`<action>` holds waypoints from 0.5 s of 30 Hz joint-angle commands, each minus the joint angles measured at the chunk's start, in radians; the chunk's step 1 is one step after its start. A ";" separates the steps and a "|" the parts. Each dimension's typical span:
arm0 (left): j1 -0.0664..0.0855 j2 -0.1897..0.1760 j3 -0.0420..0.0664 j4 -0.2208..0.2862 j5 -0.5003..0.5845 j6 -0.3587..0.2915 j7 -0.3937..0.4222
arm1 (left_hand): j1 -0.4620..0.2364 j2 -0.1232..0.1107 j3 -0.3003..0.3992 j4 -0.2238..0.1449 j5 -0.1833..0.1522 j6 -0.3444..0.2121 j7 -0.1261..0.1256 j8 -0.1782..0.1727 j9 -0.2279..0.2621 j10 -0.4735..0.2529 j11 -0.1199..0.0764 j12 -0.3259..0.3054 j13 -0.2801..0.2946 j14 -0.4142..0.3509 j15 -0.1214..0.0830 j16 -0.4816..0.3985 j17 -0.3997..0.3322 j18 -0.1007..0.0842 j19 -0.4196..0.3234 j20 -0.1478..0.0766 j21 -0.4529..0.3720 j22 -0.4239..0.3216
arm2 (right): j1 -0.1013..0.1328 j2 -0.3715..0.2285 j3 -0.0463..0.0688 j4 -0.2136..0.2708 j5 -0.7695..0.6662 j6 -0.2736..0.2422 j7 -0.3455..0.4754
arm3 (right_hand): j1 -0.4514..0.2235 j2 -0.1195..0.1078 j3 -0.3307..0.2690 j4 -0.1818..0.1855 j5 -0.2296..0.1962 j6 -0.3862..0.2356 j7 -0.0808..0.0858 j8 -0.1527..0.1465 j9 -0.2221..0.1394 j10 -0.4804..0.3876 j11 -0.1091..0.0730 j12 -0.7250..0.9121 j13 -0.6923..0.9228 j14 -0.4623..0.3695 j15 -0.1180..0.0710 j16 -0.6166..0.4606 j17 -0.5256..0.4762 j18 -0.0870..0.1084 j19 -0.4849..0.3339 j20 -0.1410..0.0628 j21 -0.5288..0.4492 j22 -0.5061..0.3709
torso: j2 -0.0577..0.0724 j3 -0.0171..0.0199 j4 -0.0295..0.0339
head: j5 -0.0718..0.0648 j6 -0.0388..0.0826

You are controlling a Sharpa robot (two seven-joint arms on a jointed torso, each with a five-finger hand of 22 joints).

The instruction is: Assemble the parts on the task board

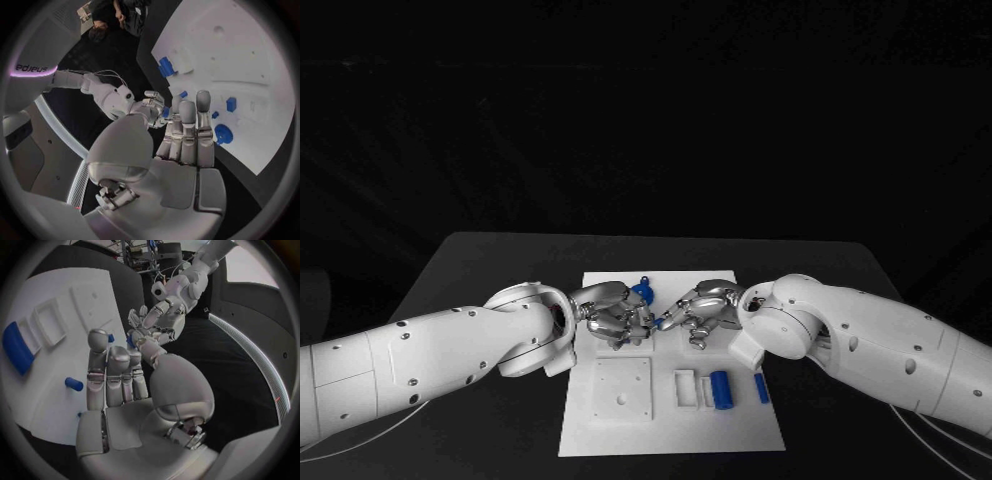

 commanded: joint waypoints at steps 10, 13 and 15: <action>0.001 0.008 0.001 0.003 -0.001 0.034 0.001 | 0.006 -0.006 0.011 -0.003 0.004 -0.010 -0.002 0.007 -0.004 -0.009 0.001 -0.006 -0.003 -0.008 0.002 0.006 -0.002 0.006 -0.004 0.007 -0.004 0.014 | 0.000 0.006 -0.002 0.003 -0.008 0.022 -0.004 | -0.015 0.067 -0.026 0.010 0.007 -0.054 0.009 0.007 0.002 -0.062 0.011 -0.076 -0.057 -0.029 0.008 -0.029 -0.016 0.011 0.005 0.012 -0.060 0.029 | 0.000 -0.0002 0.0004 | 0.001 -0.003; 0.001 0.009 0.001 0.003 -0.001 0.036 0.000 | 0.007 -0.005 0.011 -0.003 0.004 -0.011 -0.001 0.008 -0.005 -0.010 0.002 -0.007 -0.004 -0.008 0.003 0.007 -0.002 0.006 -0.004 0.007 -0.004 0.014 | 0.000 0.006 -0.002 0.004 -0.008 0.029 0.000 | -0.018 0.086 -0.032 0.005 0.006 -0.059 0.010 0.009 0.007 -0.086 0.013 -0.116 -0.091 -0.038 0.010 -0.040 -0.022 0.017 0.000 0.016 -0.076 0.027 | 0.000 0.0003 0.0000 | 0.002 -0.002; 0.001 0.009 0.001 0.003 -0.001 0.038 -0.001 | 0.007 -0.005 0.011 -0.003 0.004 -0.011 -0.001 0.008 -0.005 -0.011 0.002 -0.007 -0.004 -0.008 0.003 0.007 -0.002 0.006 -0.004 0.007 -0.004 0.014 | 0.000 0.007 -0.002 0.005 -0.008 0.034 0.001 | -0.018 0.093 -0.034 0.002 0.007 -0.062 0.011 0.007 0.007 -0.094 0.013 -0.125 -0.101 -0.041 0.011 -0.043 -0.025 0.018 -0.001 0.017 -0.082 0.027 | 0.000 0.0003 0.0000 | 0.002 -0.002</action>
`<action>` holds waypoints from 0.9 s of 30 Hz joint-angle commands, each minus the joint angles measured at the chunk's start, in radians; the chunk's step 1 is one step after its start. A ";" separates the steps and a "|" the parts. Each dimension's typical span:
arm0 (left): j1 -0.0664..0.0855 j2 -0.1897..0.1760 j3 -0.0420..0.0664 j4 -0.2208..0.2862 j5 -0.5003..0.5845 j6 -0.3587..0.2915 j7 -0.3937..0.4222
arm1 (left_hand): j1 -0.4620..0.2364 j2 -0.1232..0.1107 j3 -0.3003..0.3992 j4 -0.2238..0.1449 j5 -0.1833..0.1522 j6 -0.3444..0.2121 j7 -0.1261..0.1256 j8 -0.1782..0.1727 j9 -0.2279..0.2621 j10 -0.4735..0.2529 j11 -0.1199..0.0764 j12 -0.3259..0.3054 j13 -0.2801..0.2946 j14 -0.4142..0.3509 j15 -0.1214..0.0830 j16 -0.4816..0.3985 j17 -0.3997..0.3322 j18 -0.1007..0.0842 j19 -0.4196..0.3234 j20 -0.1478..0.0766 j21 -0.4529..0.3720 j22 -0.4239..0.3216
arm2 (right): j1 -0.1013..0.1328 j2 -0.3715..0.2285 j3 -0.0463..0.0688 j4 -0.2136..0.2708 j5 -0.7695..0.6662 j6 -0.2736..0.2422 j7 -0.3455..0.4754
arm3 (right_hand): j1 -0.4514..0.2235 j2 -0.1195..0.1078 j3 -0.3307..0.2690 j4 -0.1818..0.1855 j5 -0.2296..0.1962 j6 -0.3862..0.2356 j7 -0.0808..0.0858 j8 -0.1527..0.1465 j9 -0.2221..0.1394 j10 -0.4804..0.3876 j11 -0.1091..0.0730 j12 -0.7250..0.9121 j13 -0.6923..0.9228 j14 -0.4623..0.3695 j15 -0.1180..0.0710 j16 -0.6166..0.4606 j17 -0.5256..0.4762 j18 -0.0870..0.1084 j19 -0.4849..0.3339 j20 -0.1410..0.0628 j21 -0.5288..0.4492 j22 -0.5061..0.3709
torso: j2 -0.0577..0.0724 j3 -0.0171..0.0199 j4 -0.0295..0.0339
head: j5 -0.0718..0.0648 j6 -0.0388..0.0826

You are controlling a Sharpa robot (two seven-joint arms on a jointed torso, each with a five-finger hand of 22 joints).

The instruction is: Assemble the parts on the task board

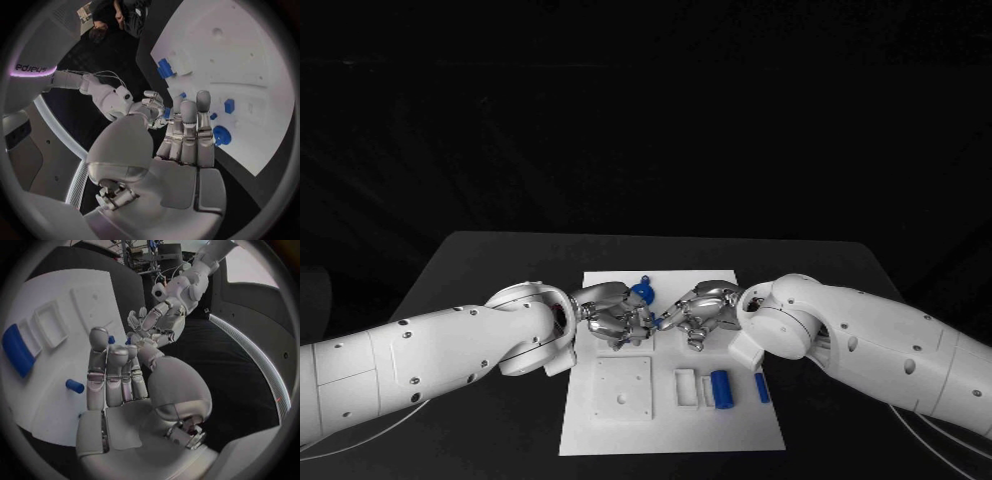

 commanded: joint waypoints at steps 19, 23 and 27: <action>0.001 0.013 0.001 0.001 0.002 0.033 0.008 | 0.014 0.004 0.011 -0.004 -0.007 -0.007 0.001 0.013 -0.006 -0.008 -0.002 -0.002 -0.001 -0.005 -0.001 0.008 -0.001 0.007 0.000 0.004 -0.002 0.014 | 0.000 0.006 -0.001 0.009 -0.011 0.056 0.014 | -0.021 0.029 0.027 -0.003 0.002 -0.031 0.010 0.004 0.006 -0.040 0.007 0.008 -0.045 -0.028 0.005 -0.015 -0.017 0.023 -0.010 0.016 -0.025 0.026 | 0.000 0.0006 -0.0004 | -0.002 -0.004; 0.001 0.016 0.001 0.000 0.002 0.033 0.007 | 0.011 0.007 0.009 -0.004 -0.021 -0.007 0.001 0.015 -0.007 -0.008 -0.002 -0.001 -0.001 -0.004 -0.001 0.009 -0.002 0.007 0.000 0.004 -0.002 0.014 | 0.000 0.007 -0.002 0.010 -0.012 0.058 0.014 | -0.022 0.030 0.035 -0.001 0.002 -0.036 0.012 0.003 0.005 -0.046 0.008 0.009 -0.049 -0.031 0.006 -0.017 -0.020 0.024 -0.011 0.016 -0.031 0.025 | 0.000 0.0005 0.0000 | -0.001 -0.005; 0.001 0.018 0.001 -0.001 0.004 0.033 0.007 | 0.013 0.014 0.010 -0.004 -0.029 -0.007 0.000 0.017 -0.008 -0.007 -0.003 0.000 -0.001 -0.004 -0.001 0.009 -0.002 0.008 0.001 0.004 -0.002 0.014 | 0.000 0.008 -0.002 0.011 -0.012 0.062 0.014 | -0.032 0.024 0.063 0.004 0.002 -0.041 0.014 0.004 0.005 -0.052 0.010 0.013 -0.058 -0.037 0.007 -0.023 -0.027 0.025 -0.012 0.018 -0.033 0.025 | 0.000 0.0004 -0.0009 | -0.001 -0.005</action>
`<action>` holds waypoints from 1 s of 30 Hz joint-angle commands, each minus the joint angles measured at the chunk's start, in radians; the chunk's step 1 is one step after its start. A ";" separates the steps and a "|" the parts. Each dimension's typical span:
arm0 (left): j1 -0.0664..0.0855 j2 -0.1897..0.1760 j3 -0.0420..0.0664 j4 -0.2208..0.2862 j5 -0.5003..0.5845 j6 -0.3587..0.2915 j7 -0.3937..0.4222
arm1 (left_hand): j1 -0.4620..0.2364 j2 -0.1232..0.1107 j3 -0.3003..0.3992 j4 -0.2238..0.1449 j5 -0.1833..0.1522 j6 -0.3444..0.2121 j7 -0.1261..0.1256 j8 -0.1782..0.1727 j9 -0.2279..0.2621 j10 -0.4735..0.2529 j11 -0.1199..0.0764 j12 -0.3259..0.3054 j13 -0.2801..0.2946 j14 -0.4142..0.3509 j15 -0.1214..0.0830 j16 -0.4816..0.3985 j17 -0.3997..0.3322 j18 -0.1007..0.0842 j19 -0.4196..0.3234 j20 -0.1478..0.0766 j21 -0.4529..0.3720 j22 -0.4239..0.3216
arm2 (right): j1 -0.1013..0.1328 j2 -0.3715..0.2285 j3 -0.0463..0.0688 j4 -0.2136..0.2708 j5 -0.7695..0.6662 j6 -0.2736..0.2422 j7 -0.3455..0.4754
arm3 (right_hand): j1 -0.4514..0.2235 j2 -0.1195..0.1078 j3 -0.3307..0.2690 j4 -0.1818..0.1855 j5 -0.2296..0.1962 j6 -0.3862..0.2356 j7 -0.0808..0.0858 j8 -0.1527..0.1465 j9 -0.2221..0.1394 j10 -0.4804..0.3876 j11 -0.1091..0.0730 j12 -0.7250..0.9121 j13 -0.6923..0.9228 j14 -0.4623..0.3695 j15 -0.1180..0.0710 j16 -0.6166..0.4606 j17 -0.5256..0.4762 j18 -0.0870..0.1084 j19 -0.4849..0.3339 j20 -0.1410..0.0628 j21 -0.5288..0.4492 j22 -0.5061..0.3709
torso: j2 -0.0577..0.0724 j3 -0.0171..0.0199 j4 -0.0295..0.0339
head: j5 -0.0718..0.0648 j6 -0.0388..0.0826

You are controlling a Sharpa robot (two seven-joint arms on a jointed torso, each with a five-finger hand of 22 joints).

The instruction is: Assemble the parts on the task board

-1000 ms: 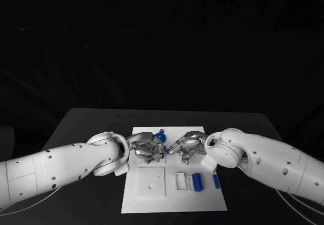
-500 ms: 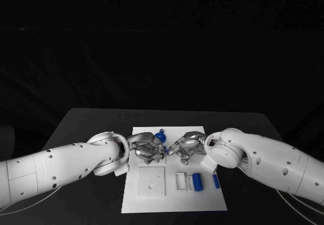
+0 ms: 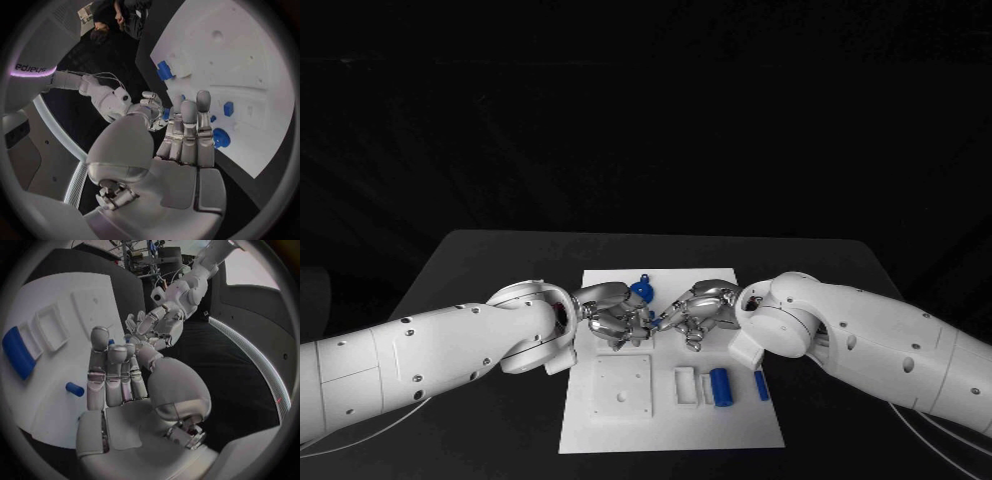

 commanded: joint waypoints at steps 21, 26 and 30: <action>0.001 0.016 0.002 -0.003 0.131 0.027 0.013 | -0.006 0.050 0.027 -0.068 -0.062 -0.007 -0.001 0.012 -0.011 -0.002 -0.005 0.005 -0.002 -0.006 -0.002 0.010 -0.001 0.007 -0.006 0.003 0.009 0.015 | -0.001 0.007 -0.002 0.019 -0.007 0.029 0.023 | -0.020 -0.023 0.064 0.026 0.003 -0.013 0.003 0.003 0.001 -0.019 0.002 0.017 -0.029 -0.014 0.002 -0.013 -0.019 0.019 -0.008 0.004 -0.010 0.025 | 0.000 -0.0003 0.0000 | 0.000 -0.004; 0.001 0.017 0.002 -0.004 0.181 0.035 0.008 | -0.009 0.055 0.003 -0.064 -0.126 0.004 0.001 -0.013 -0.036 -0.002 -0.003 0.004 -0.003 -0.006 0.000 0.013 0.000 0.008 -0.003 0.005 0.006 0.012 | -0.001 0.007 -0.002 0.020 -0.008 0.023 0.024 | -0.020 -0.023 0.066 0.026 0.003 -0.013 0.004 0.003 0.001 -0.020 0.002 0.017 -0.030 -0.015 0.002 -0.014 -0.020 0.019 -0.009 0.004 -0.012 0.025 | 0.000 -0.0001 0.0004 | -0.001 -0.004; 0.002 0.020 0.002 -0.005 0.198 0.041 0.004 | -0.004 0.058 -0.001 -0.064 -0.134 0.009 0.001 -0.021 -0.056 -0.002 -0.003 0.003 -0.003 -0.007 0.000 0.015 -0.001 0.007 -0.003 0.005 0.004 0.013 | -0.001 0.007 -0.002 0.020 -0.009 0.015 0.026 | -0.020 -0.025 0.069 0.028 0.003 -0.013 0.004 0.003 0.001 -0.020 0.003 0.020 -0.035 -0.015 0.003 -0.014 -0.022 0.019 -0.009 0.004 -0.012 0.024 | 0.000 0.0000 0.0000 | -0.002 -0.003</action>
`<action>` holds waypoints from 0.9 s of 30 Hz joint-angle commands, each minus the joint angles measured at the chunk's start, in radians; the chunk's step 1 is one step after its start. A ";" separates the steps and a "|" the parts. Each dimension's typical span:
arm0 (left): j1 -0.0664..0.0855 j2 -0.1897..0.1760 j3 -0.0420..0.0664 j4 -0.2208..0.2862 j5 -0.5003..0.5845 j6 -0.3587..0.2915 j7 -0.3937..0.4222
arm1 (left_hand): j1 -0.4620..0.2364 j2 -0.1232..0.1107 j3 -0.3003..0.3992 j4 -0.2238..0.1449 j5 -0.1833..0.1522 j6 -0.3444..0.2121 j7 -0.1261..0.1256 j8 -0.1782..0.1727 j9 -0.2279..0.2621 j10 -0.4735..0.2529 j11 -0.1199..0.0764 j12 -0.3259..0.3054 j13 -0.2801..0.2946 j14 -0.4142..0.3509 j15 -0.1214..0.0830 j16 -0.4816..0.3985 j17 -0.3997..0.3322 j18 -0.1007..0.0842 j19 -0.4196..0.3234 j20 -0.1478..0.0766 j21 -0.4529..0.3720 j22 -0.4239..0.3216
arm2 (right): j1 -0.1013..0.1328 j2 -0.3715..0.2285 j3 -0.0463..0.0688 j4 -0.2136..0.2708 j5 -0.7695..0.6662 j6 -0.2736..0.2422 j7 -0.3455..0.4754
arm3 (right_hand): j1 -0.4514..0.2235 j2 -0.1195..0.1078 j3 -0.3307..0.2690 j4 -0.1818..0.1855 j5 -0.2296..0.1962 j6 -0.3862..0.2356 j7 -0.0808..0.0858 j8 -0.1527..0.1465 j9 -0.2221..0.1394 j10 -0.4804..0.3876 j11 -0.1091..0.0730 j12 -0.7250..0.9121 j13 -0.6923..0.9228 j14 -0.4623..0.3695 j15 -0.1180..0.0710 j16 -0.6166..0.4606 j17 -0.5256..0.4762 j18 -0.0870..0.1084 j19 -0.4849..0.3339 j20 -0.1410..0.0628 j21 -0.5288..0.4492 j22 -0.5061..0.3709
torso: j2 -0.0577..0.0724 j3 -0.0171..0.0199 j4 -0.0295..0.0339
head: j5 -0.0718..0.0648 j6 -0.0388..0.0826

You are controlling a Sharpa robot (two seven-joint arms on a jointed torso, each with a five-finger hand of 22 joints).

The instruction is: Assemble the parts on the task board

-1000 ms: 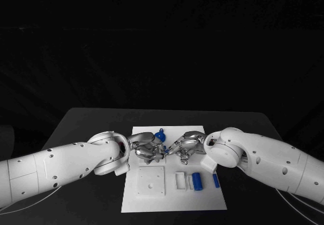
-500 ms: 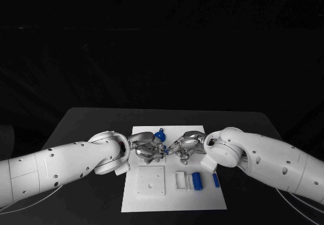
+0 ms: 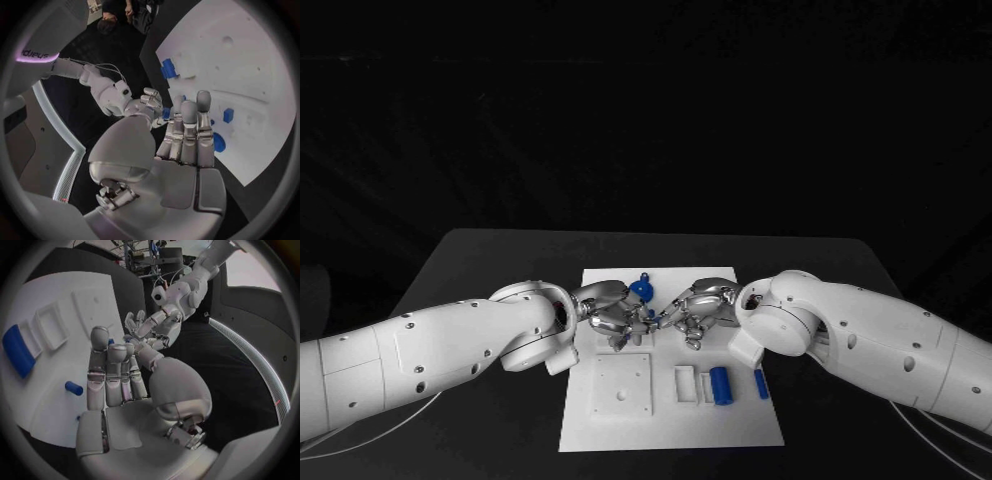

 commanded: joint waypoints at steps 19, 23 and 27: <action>0.003 0.018 0.004 0.005 0.120 -0.009 0.004 | 0.054 0.082 0.007 -0.083 -0.176 0.003 0.004 -0.013 -0.048 0.003 0.002 0.004 -0.001 -0.006 0.000 0.010 -0.001 0.009 -0.003 0.005 0.004 0.017 | -0.002 0.008 -0.003 0.028 0.003 0.006 0.024 | 0.001 -0.010 0.024 0.006 0.007 -0.004 0.001 0.002 0.000 -0.014 -0.001 0.006 -0.020 -0.010 0.002 -0.007 -0.011 0.021 -0.007 0.001 -0.007 0.023 | 0.000 0.0002 -0.0001 | -0.002 0.001; 0.003 0.019 0.004 0.004 0.131 -0.014 -0.002 | 0.054 0.092 0.008 -0.096 -0.192 0.012 0.004 -0.021 -0.078 0.007 0.002 -0.003 -0.006 -0.006 0.000 0.013 -0.001 0.011 -0.004 0.005 0.009 0.017 | -0.002 0.007 -0.003 0.031 0.003 0.004 0.023 | -0.005 -0.019 0.045 0.012 0.007 -0.007 0.002 0.004 0.001 -0.012 -0.001 0.004 -0.031 -0.012 0.003 -0.009 -0.014 0.022 -0.008 0.001 -0.010 0.022 | 0.000 0.0003 0.0003 | -0.003 0.000; 0.003 0.020 0.004 0.004 0.142 -0.015 -0.003 | 0.063 0.098 0.012 -0.108 -0.196 0.014 0.005 -0.018 -0.091 0.009 0.002 -0.007 -0.008 -0.005 0.000 0.014 -0.001 0.011 -0.005 0.005 0.012 0.016 | -0.002 0.007 -0.003 0.033 0.003 0.003 0.022 | -0.005 -0.020 0.053 0.016 0.007 -0.008 0.002 0.003 0.000 -0.013 -0.001 0.005 -0.035 -0.011 0.003 -0.009 -0.014 0.022 -0.007 0.002 -0.011 0.022 | 0.000 -0.0006 0.0000 | -0.003 0.001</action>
